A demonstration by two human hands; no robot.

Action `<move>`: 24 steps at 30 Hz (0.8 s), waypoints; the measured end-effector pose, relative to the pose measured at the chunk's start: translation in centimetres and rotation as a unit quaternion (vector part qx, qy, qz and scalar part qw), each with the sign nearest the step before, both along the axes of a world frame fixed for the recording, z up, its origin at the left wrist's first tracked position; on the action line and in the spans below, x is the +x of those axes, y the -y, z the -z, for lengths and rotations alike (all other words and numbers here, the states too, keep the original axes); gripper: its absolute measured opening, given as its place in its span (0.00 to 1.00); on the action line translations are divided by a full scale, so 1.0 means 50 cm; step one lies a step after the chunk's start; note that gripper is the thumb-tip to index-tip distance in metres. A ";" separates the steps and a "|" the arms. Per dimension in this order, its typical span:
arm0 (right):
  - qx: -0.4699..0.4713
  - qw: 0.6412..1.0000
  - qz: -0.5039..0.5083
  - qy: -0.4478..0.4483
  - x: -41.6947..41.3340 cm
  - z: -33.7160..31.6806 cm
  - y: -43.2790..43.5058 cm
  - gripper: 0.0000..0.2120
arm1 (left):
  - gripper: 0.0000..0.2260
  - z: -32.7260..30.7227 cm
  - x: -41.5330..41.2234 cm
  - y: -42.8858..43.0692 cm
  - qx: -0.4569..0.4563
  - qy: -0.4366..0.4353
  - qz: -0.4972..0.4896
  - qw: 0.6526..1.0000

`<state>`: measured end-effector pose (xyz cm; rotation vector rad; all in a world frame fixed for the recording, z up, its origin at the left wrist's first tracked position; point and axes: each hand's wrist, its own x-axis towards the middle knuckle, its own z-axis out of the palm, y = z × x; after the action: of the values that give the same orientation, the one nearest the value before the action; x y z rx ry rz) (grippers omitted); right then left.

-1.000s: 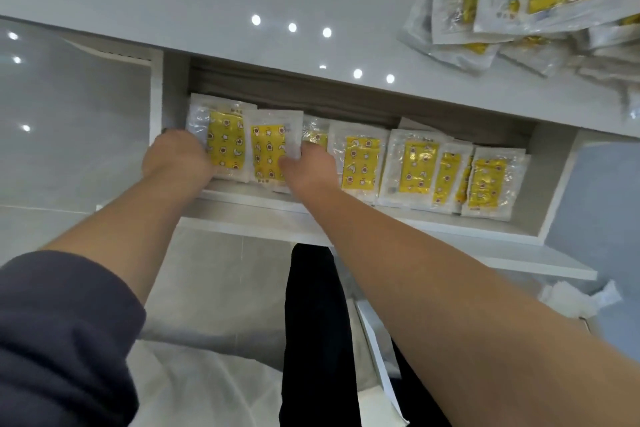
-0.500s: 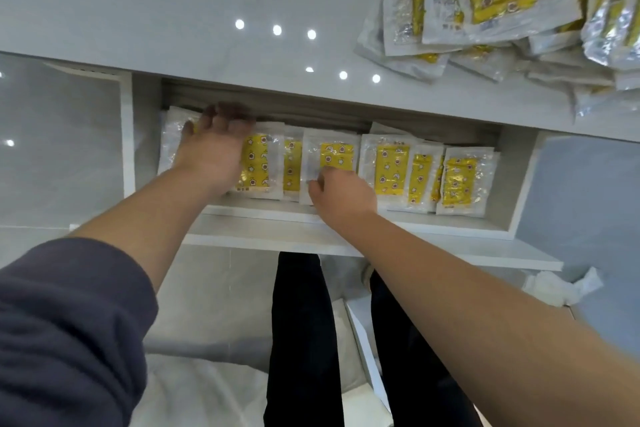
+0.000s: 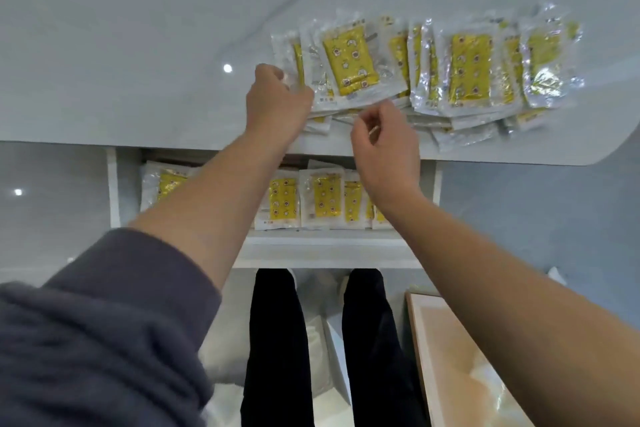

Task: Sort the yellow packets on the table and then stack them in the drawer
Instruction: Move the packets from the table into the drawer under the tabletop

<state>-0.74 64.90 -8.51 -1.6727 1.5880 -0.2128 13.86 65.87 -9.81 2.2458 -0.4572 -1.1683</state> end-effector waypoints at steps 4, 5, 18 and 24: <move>-0.055 0.998 -0.028 -0.010 0.019 -0.004 0.090 0.14 | 0.31 0.024 0.022 0.084 0.036 -0.071 -0.115 0.990; -0.048 0.998 -0.042 -0.022 0.022 0.001 0.104 0.16 | 0.29 0.029 0.022 0.095 0.039 -0.076 -0.118 0.989; 0.023 0.996 -0.091 -0.004 0.076 0.031 0.100 0.15 | 0.14 0.055 0.077 0.053 -0.007 -0.050 -0.061 0.997; 0.017 0.996 -0.076 -0.040 0.120 0.045 0.085 0.18 | 0.10 0.052 0.169 -0.032 -0.031 -0.166 -0.145 0.975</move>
<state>5.28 60.65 -10.77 -1.7857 1.5050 -0.0414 22.33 67.45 -12.38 1.9331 -0.0301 -1.3156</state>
